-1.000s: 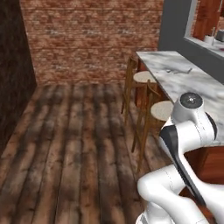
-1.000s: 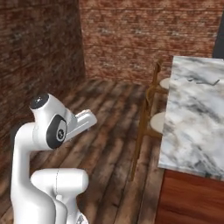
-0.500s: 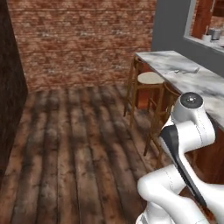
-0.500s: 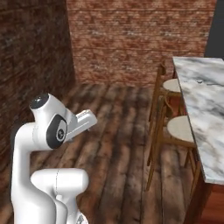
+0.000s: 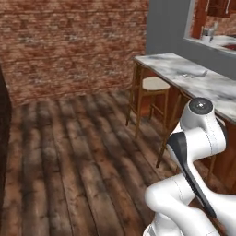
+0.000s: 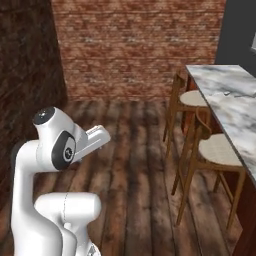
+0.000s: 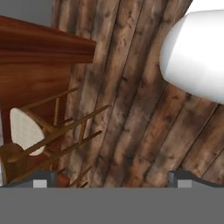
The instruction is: Organize the utensils by type. Pick up the wooden spoons from the counter and place them in the open cabinet. Then pick up the metallic utensils from the counter and place them in the open drawer.
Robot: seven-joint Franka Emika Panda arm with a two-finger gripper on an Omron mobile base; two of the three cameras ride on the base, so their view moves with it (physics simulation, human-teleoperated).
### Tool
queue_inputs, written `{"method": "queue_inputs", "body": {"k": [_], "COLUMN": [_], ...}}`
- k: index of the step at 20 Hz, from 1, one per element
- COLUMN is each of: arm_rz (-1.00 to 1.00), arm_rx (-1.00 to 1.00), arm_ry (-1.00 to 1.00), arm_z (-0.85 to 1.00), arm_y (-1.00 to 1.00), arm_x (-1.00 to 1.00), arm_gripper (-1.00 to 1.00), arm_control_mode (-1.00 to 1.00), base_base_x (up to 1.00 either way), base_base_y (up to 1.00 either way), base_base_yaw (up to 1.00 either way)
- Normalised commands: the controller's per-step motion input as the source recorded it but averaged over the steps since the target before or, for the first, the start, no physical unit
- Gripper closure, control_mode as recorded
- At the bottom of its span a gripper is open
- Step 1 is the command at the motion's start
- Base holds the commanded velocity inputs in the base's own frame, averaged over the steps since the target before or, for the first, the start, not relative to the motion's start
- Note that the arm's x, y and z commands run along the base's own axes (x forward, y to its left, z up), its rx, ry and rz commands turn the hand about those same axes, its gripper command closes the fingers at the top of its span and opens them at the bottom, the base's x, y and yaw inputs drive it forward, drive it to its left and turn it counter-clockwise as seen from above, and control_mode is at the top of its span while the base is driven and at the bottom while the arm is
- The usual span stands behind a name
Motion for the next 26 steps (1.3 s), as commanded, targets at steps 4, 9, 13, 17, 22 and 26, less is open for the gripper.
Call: {"method": "queue_inputs", "body": {"k": [4, 9, 13, 17, 22, 26], "arm_rz": [0.0, 0.0, 0.0, 0.0, 0.0, 0.0], "arm_rx": [0.0, 0.0, 0.0, 0.0, 0.0, 0.0], "arm_ry": [0.0, 0.0, 0.0, 0.0, 0.0, 0.0], "arm_z": [0.0, 0.0, 0.0, 0.0, 0.0, 0.0], "arm_y": [0.0, 0.0, 0.0, 0.0, 0.0, 0.0], "arm_x": [0.0, 0.0, 0.0, 0.0, 0.0, 0.0], "arm_gripper": [-1.0, -1.0, -1.0, -1.0, -1.0, -1.0], "arm_control_mode": [1.0, 1.0, 1.0, 1.0, 1.0, 1.0], "base_base_x": [0.66, 0.65, 0.61, 0.52, 0.49, 0.34], "base_base_y": [0.54, 0.48, 0.44, 0.58, 0.73, 0.79], "base_base_yaw": [-0.39, -0.42, -0.45, -0.48, -0.42, -0.37]}}
